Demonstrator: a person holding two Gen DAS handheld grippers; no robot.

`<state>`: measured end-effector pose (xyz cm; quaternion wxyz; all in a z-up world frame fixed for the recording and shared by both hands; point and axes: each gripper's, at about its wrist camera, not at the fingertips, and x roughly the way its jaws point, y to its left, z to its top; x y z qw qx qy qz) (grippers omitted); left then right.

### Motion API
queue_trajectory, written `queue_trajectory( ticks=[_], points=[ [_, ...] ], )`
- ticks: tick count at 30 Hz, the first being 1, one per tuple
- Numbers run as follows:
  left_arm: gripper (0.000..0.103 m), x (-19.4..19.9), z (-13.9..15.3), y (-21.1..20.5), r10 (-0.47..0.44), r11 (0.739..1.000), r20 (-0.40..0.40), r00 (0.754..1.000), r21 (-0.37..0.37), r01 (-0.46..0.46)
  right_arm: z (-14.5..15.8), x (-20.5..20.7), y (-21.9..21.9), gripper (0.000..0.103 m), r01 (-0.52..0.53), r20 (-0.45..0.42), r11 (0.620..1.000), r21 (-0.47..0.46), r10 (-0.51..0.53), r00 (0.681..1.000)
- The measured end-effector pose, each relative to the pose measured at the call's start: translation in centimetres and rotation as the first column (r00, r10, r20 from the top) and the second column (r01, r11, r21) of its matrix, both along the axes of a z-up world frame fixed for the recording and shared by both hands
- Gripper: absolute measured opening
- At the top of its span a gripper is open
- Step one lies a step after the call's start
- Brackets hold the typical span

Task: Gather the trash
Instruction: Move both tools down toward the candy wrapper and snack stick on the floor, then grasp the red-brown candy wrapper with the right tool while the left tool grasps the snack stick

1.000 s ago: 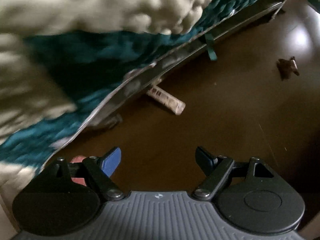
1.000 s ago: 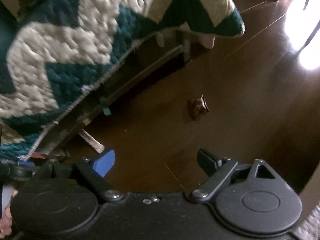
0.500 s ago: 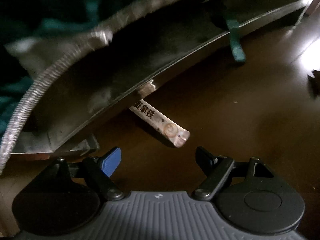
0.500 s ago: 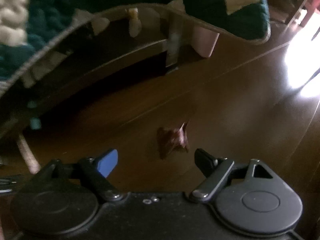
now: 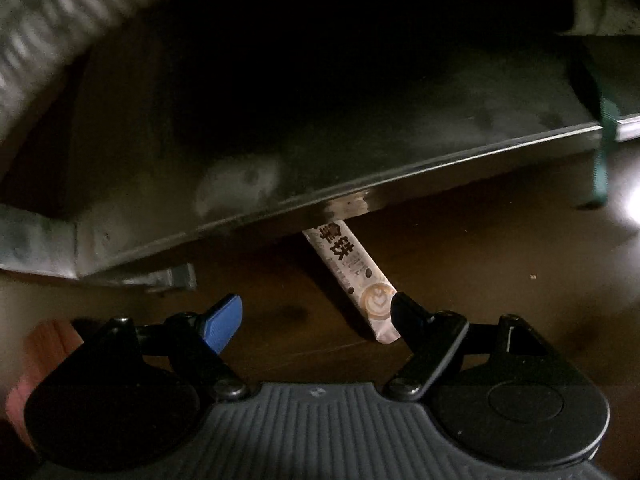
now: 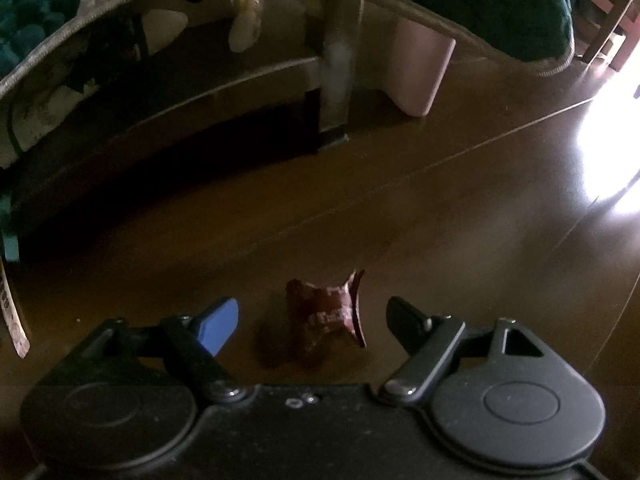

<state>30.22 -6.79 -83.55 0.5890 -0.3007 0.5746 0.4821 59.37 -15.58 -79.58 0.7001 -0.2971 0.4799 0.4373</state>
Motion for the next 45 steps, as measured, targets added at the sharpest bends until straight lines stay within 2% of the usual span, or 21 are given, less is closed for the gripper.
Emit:
queue_trajectory(
  ticks=[5,8,13,16,18,20,23,26,29,30,35,37,38,39,45],
  points=[
    [0.081,0.9,-1.5,1.0,0.053,0.998,0.014,0.998,-0.034,-0.053,-0.7,0.9,-0.5,0.080,0.009,-0.016,1.000,0.027,-0.009,1.000],
    [0.081,1.6,-2.2,1.7,0.047,0.998,0.015,0.999,-0.039,-0.047,-0.8,1.1,-0.7,0.080,0.004,-0.020,0.999,0.035,-0.004,1.000],
    [0.087,1.2,-2.8,2.8,0.090,0.994,0.056,0.994,-0.067,-0.087,-1.4,1.6,-0.4,0.078,-0.011,-0.021,0.999,0.038,0.011,1.000],
    [0.087,0.6,-3.1,3.9,0.144,0.985,0.103,0.984,-0.114,-0.132,-1.5,1.6,-0.4,0.077,-0.011,-0.039,0.999,0.050,0.013,0.999],
    [0.086,0.0,-3.6,4.8,0.195,0.968,0.154,0.969,-0.191,-0.165,-1.7,1.6,-0.2,0.077,-0.017,-0.043,0.998,0.054,0.019,0.999],
    [0.086,0.0,-3.7,5.3,0.198,0.964,0.153,0.968,-0.207,-0.164,-2.0,1.4,0.0,0.076,-0.025,-0.042,0.998,0.052,0.027,0.999],
    [0.083,0.1,-3.4,5.6,0.171,0.968,0.152,0.974,-0.211,-0.137,-2.3,1.2,0.2,0.072,-0.038,-0.050,0.998,0.045,0.040,0.998],
    [0.075,0.3,-3.1,5.5,0.135,0.974,0.152,0.979,-0.201,-0.103,-2.7,1.2,0.2,0.071,-0.036,-0.045,0.999,0.030,0.037,0.998],
    [0.050,0.7,-2.7,5.0,0.089,0.980,0.157,0.984,-0.192,-0.058,-3.6,1.3,0.4,0.065,-0.029,-0.041,1.000,0.003,0.029,0.999],
    [0.038,1.1,-2.5,4.8,0.069,0.980,0.160,0.985,-0.194,-0.037,-3.7,1.3,0.4,0.062,-0.029,-0.038,1.000,-0.005,0.029,0.999],
    [0.034,2.2,-2.4,3.6,-0.051,0.976,0.144,0.988,-0.200,0.080,-4.5,1.0,0.4,0.059,-0.026,-0.037,0.999,-0.025,0.025,0.999],
    [0.034,2.4,-2.3,2.9,-0.092,0.974,0.113,0.989,-0.194,0.113,-4.9,0.8,0.6,0.044,-0.028,-0.045,0.999,-0.035,0.026,0.999],
    [0.034,2.3,-2.3,2.6,-0.113,0.973,0.099,0.989,-0.193,0.130,-5.1,0.6,0.7,0.043,-0.031,-0.040,0.998,-0.049,0.029,0.999],
    [0.033,2.2,-2.3,2.3,-0.131,0.969,0.089,0.987,-0.199,0.147,-5.0,0.2,0.6,0.036,-0.038,-0.024,0.998,-0.052,0.036,0.999],
    [0.033,2.3,-1.6,0.0,-0.276,0.937,0.070,0.959,-0.203,0.284,-4.1,-1.3,0.0,0.033,-0.077,-0.038,0.997,-0.024,0.076,0.996]
  ],
)
